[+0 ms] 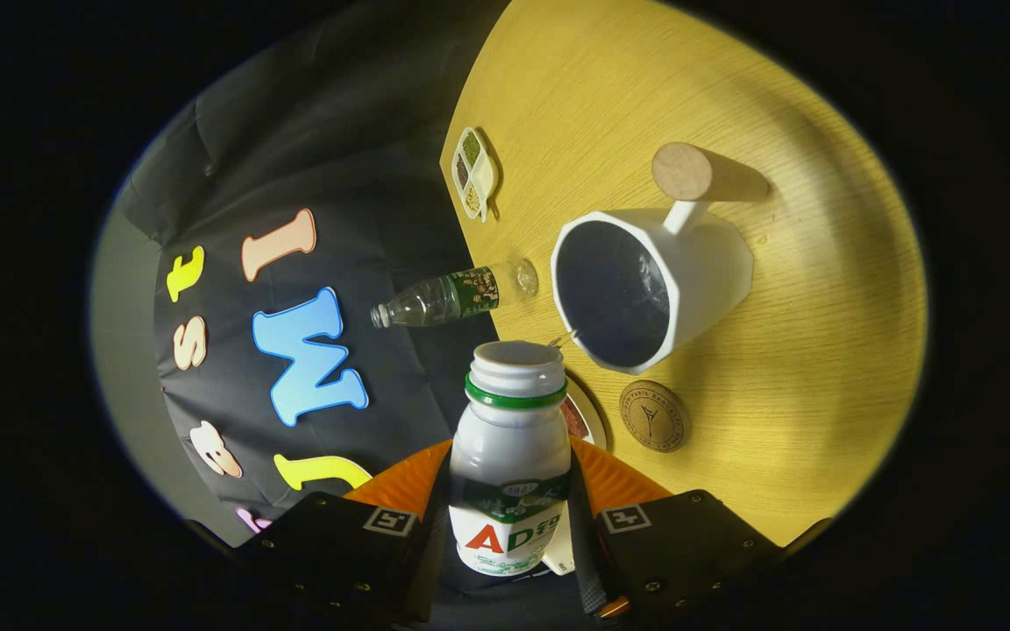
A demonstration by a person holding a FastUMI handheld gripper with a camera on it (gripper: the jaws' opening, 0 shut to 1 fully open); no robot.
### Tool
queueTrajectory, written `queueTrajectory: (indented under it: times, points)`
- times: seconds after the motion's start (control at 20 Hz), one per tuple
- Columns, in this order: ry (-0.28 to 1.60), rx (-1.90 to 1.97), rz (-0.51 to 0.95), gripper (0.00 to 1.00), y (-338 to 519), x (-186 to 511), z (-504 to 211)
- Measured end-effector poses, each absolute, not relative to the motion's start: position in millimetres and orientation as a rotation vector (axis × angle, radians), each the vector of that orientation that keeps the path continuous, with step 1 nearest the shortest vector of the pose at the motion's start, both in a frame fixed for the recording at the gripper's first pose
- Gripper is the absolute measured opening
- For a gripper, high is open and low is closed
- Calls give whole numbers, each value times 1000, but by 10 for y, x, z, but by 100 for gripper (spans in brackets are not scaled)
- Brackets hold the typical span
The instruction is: Take the bottle from table, then pour the juice into the cup, finally place the bottle on the coaster
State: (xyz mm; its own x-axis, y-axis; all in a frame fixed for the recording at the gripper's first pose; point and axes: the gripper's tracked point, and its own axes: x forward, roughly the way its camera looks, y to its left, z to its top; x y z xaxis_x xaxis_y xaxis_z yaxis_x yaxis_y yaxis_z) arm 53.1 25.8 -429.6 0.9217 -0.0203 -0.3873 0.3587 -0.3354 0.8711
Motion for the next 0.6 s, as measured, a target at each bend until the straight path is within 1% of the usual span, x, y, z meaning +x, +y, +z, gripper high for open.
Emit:
queueTrajectory:
  times: [0.6]
  points:
    - [226,1902,-422,61,183,572,-4327]
